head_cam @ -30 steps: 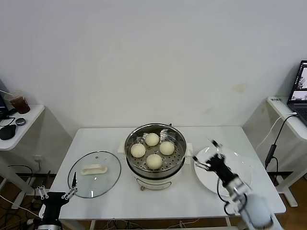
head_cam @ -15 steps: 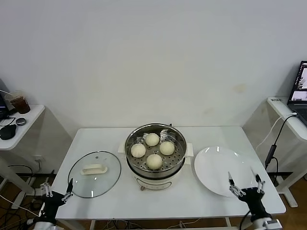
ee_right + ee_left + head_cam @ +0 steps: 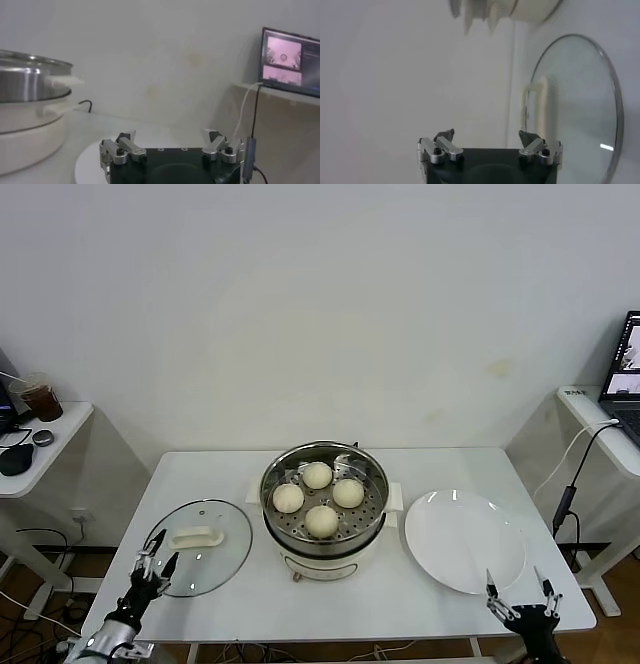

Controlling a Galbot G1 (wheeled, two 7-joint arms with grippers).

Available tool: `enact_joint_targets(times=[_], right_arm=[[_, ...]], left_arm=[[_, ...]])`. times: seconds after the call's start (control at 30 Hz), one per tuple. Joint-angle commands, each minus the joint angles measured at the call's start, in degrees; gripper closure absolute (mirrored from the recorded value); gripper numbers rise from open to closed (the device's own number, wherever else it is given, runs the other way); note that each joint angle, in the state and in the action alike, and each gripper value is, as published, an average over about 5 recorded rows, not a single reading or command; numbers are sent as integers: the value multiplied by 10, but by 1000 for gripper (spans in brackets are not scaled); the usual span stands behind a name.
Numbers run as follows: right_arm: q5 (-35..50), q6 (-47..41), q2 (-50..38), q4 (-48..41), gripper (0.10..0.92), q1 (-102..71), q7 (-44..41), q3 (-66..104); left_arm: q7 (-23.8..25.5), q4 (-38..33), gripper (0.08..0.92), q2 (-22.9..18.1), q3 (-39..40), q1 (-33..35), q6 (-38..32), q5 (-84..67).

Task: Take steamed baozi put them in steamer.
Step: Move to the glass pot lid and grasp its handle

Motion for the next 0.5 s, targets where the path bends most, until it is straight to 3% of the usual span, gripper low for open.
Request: enact_joint_targets(times=[0.03,0.5], right_arm=[[-13,-6,14,-2,203,-11,1,-1],[-15,-10,14,3,203,-14,-2,-10]], left_arm=[[-5,69,177,14,55,-99,-2,82],[1,153,177,12,82,-161,-2,82]])
